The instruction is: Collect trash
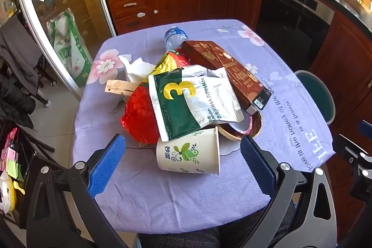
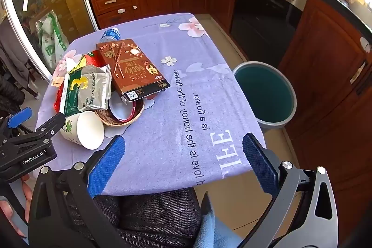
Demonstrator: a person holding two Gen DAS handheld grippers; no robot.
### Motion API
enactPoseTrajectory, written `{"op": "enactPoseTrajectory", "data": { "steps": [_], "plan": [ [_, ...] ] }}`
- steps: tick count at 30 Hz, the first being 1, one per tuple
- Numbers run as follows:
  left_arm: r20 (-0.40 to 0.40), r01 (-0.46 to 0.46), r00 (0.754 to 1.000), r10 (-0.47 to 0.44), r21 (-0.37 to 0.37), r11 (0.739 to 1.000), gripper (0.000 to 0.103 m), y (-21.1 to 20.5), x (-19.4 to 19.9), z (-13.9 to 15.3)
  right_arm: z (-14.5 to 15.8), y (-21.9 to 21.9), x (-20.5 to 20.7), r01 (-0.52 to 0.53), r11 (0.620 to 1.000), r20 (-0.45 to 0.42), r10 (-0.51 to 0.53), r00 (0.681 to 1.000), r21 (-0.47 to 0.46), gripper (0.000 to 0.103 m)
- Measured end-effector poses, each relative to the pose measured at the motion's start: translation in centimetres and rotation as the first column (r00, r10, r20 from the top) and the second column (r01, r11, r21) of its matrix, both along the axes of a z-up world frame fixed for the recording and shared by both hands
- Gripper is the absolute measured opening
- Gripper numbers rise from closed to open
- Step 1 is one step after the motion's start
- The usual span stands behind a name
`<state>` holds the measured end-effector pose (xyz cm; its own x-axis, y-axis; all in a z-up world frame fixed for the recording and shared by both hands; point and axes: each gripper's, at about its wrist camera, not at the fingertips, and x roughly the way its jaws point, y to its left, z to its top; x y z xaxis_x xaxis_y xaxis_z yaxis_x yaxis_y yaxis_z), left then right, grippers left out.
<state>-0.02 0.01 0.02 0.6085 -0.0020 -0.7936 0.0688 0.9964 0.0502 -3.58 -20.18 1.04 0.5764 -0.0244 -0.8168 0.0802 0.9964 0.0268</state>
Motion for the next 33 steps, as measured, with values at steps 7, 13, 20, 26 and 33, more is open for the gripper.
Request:
{"op": "enactPoseTrajectory", "data": {
  "steps": [7, 13, 20, 26, 33],
  "plan": [
    [0.006, 0.014, 1.000, -0.014, 0.001, 1.000, 0.099, 0.0, -0.3, 0.1, 0.4, 0.0, -0.2, 0.008, 1.000, 0.006, -0.008, 1.000, -0.018, 0.097],
    [0.005, -0.014, 1.000, 0.014, 0.008, 1.000, 0.099, 0.1, -0.2, 0.5, 0.8, -0.4, 0.6, 0.008, 1.000, -0.002, -0.008, 1.000, -0.019, 0.097],
    [0.002, -0.017, 1.000, 0.017, 0.006, 1.000, 0.099, 0.1, -0.3, 0.2, 0.4, 0.1, -0.1, 0.005, 0.999, 0.014, -0.005, 1.000, -0.034, 0.097],
    [0.006, -0.016, 1.000, 0.016, 0.015, 1.000, 0.099, 0.0, -0.4, 0.1, 0.3, 0.2, -0.1, 0.005, 0.999, 0.013, -0.005, 1.000, -0.034, 0.097],
    [0.001, -0.016, 1.000, 0.015, 0.016, 1.000, 0.099, 0.0, -0.6, -0.2, 0.0, 0.2, 0.0, 0.002, 0.999, 0.003, -0.002, 1.000, -0.033, 0.097]
  ]
}}
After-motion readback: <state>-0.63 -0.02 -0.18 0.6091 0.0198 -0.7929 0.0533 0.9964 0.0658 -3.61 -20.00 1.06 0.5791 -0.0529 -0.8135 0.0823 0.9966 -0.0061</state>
